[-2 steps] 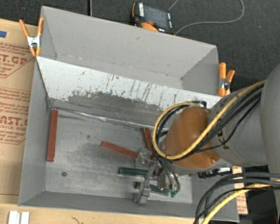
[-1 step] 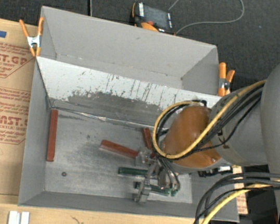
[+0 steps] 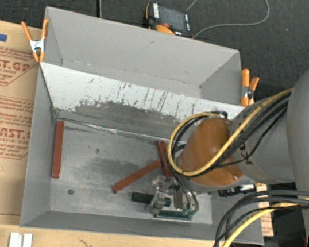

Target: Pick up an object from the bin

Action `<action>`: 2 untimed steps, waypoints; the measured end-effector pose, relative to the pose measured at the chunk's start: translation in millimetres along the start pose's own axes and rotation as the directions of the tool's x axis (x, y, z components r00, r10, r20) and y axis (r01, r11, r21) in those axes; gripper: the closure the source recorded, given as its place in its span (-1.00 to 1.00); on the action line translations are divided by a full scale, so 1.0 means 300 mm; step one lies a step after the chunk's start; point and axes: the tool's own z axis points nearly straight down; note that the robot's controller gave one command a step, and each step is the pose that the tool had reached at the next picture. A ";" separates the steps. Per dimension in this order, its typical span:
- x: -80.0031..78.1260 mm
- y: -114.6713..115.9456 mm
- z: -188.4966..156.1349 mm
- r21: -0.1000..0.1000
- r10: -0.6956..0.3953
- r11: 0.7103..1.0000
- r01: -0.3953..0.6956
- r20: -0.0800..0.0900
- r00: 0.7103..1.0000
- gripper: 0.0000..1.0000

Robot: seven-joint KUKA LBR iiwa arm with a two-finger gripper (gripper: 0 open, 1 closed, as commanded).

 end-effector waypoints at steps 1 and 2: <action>-0.006 0.002 -0.237 -0.001 0.000 1.000 0.000 0.006 1.000 1.00; -0.008 0.004 -0.349 -0.001 -0.001 1.000 0.001 0.004 1.000 1.00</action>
Offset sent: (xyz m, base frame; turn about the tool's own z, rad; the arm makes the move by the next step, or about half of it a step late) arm 0.0001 -0.0001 0.0679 0.0000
